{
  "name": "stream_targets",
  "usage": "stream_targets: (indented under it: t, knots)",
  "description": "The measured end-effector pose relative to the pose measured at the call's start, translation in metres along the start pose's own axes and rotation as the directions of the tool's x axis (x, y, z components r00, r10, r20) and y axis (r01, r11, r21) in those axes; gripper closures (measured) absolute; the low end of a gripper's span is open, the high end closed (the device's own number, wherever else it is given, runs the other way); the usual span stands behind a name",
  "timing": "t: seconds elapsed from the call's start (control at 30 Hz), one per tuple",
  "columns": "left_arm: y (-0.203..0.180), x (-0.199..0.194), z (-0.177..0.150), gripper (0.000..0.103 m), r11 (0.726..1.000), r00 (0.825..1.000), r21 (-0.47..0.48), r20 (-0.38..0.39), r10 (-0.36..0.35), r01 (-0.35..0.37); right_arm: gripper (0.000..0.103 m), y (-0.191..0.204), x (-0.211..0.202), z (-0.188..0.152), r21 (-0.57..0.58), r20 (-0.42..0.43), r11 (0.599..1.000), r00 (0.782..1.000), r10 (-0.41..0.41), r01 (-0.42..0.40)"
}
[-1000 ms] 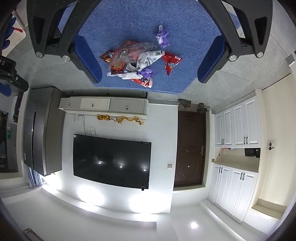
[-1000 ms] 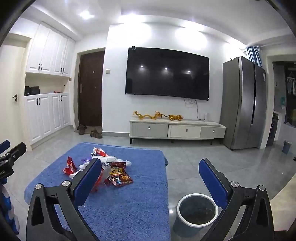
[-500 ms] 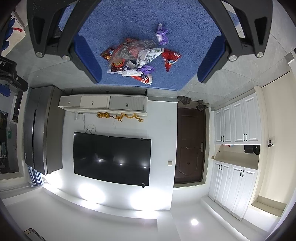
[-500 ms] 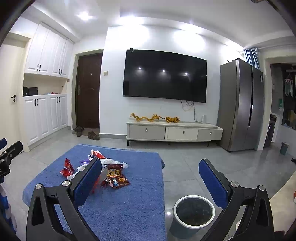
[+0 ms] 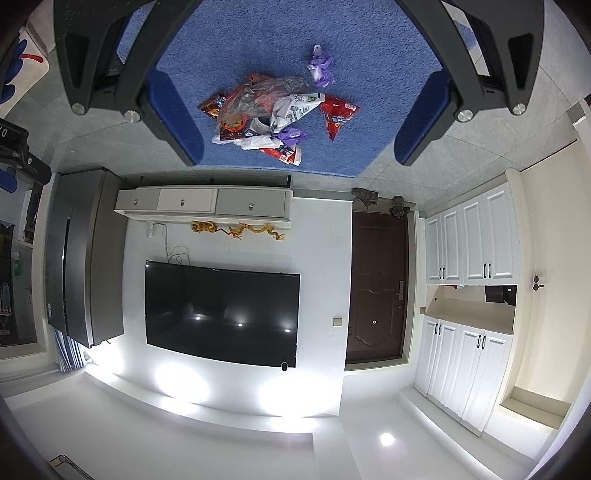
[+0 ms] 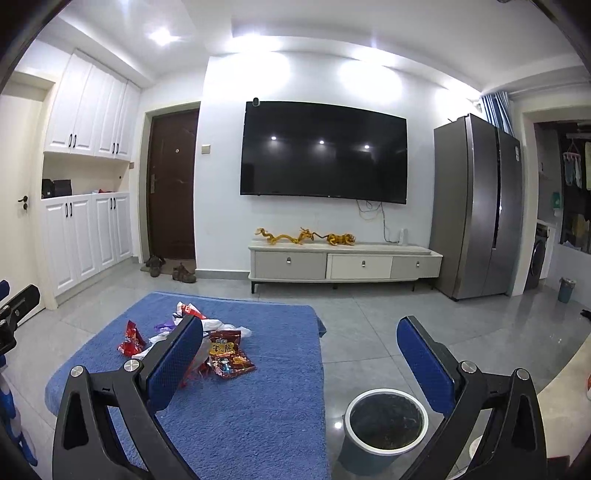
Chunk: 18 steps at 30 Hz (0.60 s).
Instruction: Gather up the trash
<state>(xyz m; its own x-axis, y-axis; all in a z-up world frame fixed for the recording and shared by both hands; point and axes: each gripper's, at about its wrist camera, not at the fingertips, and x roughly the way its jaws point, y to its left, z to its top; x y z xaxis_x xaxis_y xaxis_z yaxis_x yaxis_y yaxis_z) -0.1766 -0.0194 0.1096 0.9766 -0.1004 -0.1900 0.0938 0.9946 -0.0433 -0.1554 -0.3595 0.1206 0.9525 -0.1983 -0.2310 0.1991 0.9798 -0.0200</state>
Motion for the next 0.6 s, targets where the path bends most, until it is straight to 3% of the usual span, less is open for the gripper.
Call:
stream_targets:
  t: [0.6]
  knots:
    - [-0.004,-0.002,0.010,0.000,0.998,0.999,0.042,0.023,0.039,-0.040,0.000,-0.008,-0.003,0.002,0.028,0.014,0.999,1.000,-0.018,0.017]
